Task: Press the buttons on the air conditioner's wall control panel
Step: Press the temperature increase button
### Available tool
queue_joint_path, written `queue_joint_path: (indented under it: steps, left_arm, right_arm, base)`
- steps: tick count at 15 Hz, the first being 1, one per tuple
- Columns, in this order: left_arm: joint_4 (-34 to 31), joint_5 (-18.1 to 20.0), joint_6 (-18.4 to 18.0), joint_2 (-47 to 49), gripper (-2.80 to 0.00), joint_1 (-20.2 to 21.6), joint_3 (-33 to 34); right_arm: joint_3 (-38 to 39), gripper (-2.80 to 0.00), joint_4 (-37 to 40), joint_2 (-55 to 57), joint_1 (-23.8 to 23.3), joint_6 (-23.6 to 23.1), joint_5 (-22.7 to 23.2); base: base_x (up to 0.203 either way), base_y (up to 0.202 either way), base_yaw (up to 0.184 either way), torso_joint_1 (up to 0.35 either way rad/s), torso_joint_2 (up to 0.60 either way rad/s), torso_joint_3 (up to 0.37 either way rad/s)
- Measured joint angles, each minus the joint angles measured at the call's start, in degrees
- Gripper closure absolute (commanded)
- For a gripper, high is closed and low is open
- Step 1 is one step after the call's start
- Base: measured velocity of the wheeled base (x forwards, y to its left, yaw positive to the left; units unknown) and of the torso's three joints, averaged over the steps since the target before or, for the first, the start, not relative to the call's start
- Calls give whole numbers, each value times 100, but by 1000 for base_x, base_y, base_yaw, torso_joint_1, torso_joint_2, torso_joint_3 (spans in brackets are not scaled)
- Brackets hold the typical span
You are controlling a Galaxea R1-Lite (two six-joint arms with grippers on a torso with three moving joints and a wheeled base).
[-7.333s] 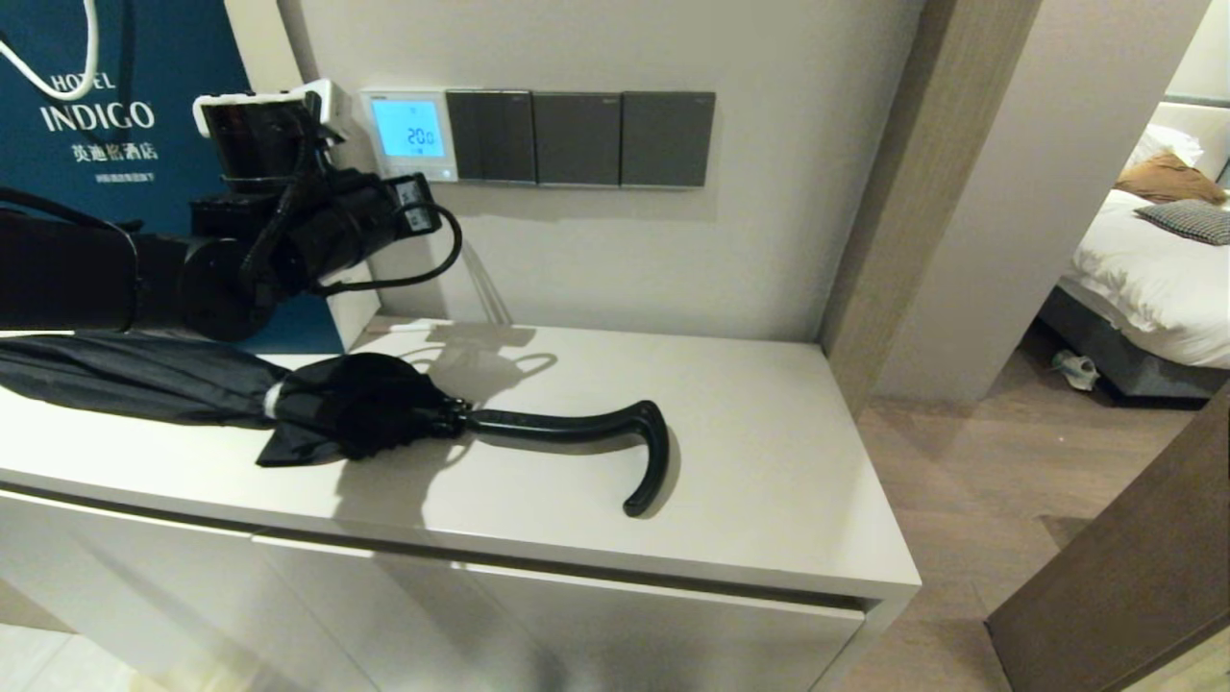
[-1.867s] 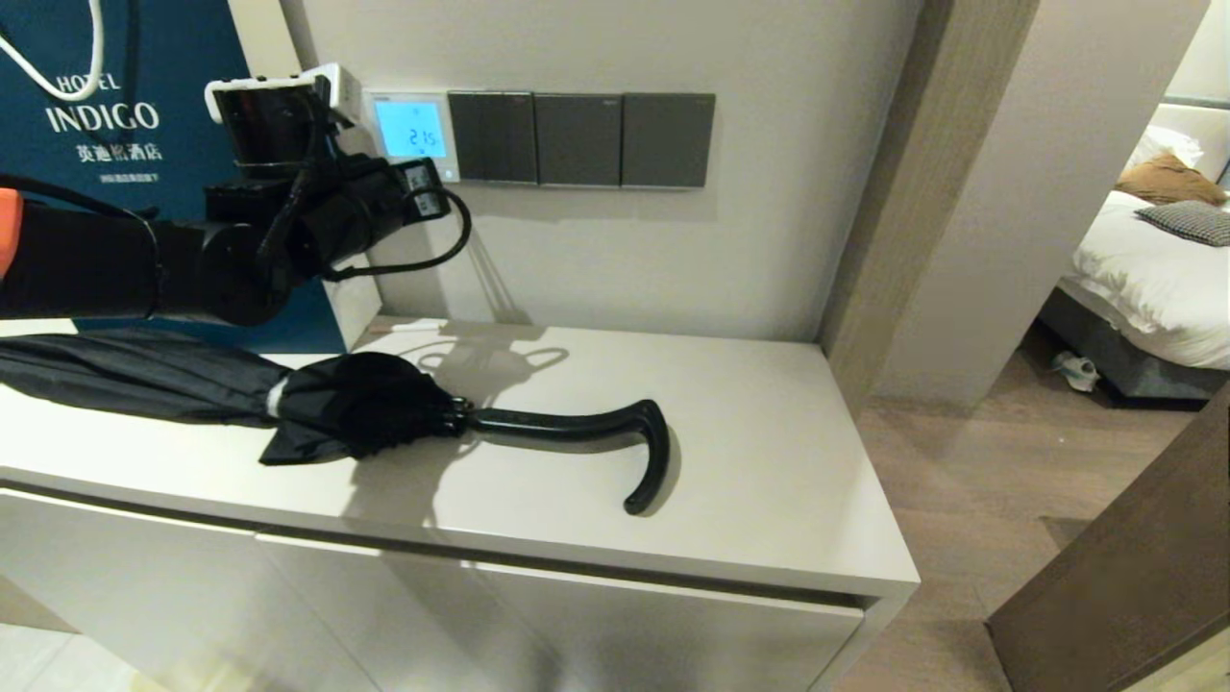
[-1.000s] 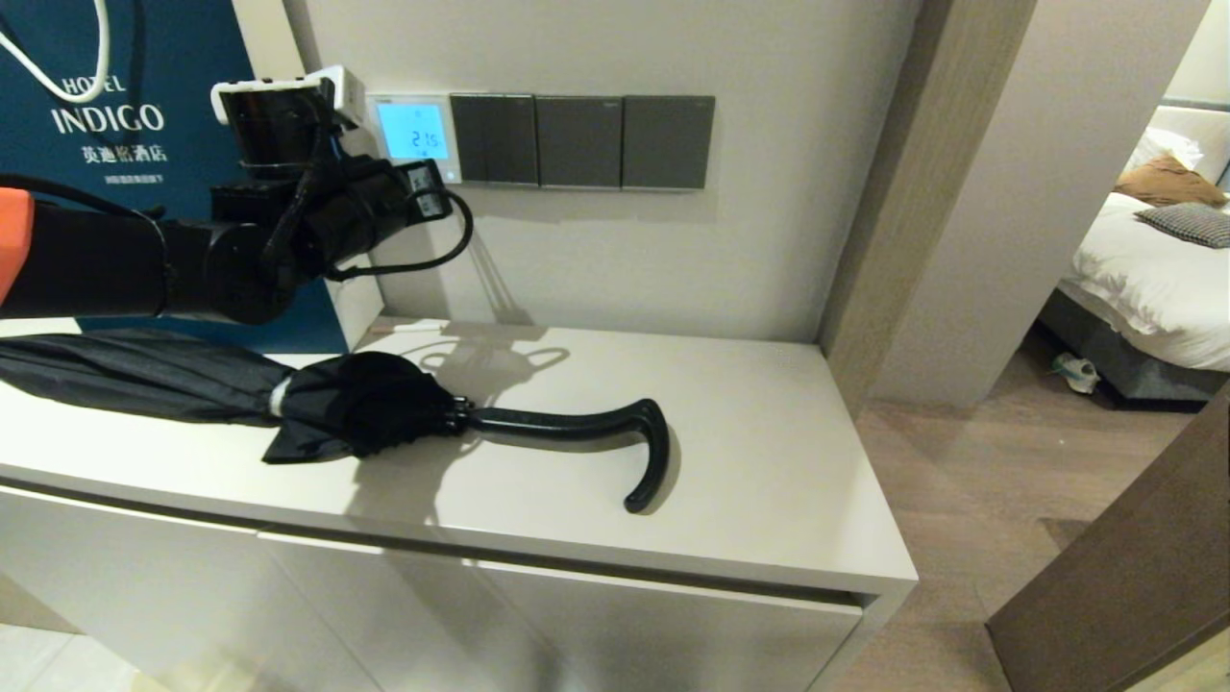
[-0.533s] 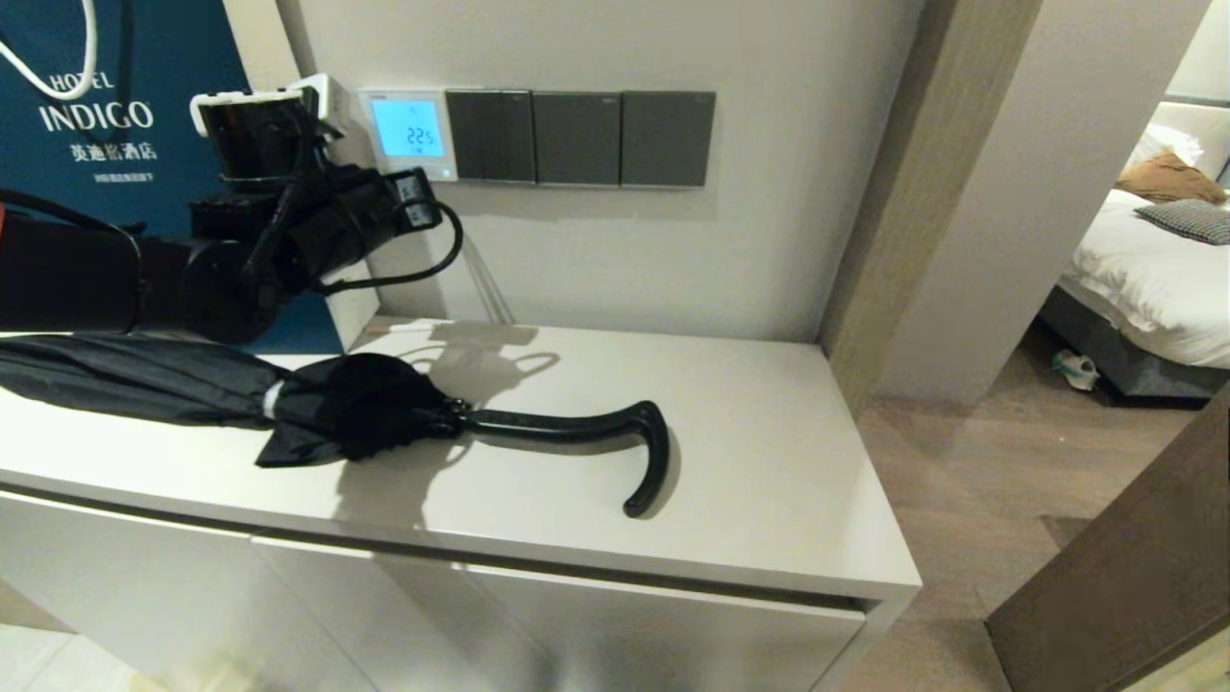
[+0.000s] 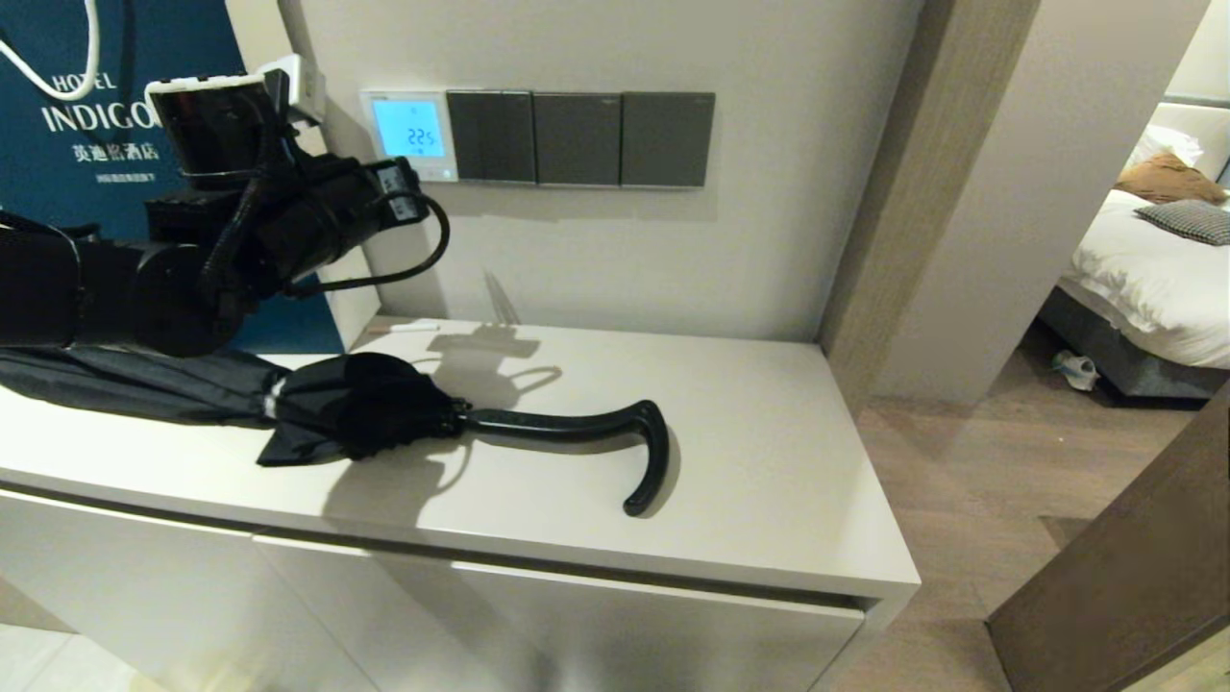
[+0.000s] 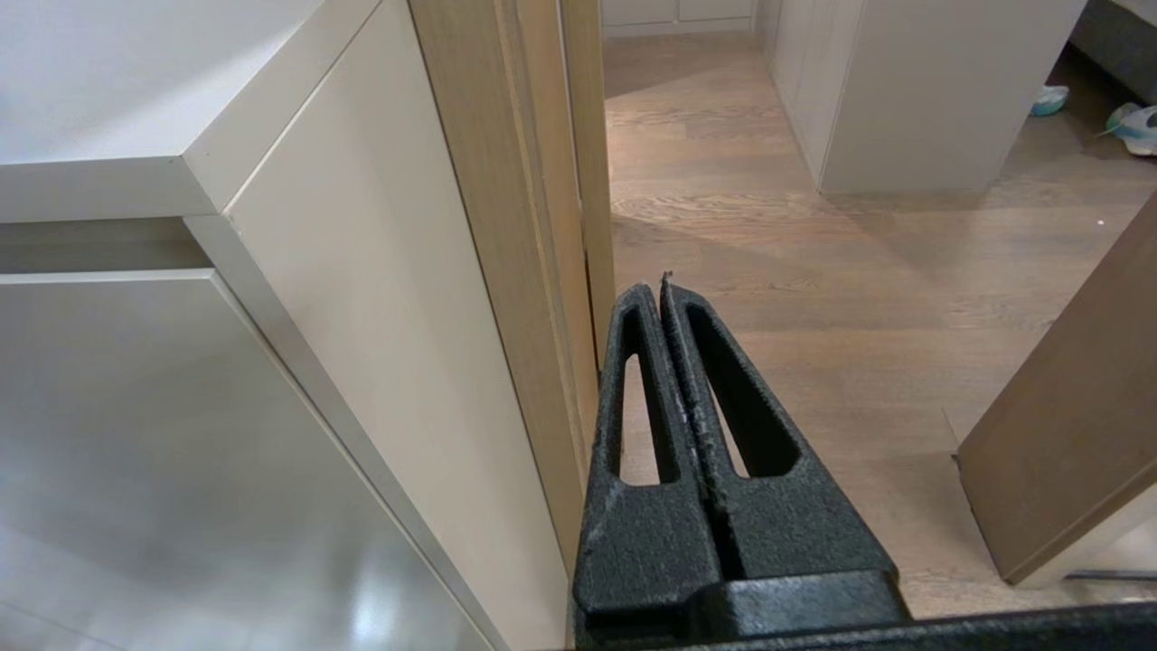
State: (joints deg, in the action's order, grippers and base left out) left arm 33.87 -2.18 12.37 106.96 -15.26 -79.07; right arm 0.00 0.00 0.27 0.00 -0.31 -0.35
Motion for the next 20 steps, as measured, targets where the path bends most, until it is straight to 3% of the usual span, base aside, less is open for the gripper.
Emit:
queue_joint_path:
  steps: [20]
  left_arm:
    - [-137, 10, 0, 560, 0, 5, -556]
  right_arm:
    - [0, 0, 0, 0, 0, -1, 1]
  base:
    - [0, 0, 0, 0, 0, 0]
